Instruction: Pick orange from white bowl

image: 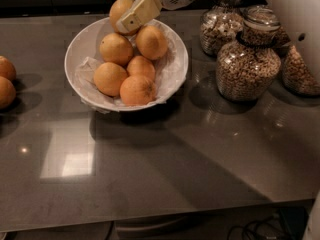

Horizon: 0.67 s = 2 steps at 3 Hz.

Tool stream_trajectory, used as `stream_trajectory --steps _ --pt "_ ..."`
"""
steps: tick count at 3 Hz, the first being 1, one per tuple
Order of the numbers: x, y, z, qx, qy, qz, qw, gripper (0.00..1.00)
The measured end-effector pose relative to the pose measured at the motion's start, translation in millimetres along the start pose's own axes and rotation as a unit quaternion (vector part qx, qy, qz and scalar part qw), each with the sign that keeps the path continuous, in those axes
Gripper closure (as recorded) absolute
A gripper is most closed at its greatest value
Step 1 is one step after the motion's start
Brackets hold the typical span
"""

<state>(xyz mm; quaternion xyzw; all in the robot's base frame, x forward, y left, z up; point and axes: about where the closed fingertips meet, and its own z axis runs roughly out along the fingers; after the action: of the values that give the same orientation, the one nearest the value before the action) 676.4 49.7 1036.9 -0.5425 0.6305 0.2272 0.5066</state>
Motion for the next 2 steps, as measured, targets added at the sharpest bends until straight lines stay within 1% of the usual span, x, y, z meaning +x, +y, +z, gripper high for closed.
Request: stream_trajectory --steps 2 --pt "21.2 -15.6 14.4 0.008 0.006 0.019 0.9998 0.0"
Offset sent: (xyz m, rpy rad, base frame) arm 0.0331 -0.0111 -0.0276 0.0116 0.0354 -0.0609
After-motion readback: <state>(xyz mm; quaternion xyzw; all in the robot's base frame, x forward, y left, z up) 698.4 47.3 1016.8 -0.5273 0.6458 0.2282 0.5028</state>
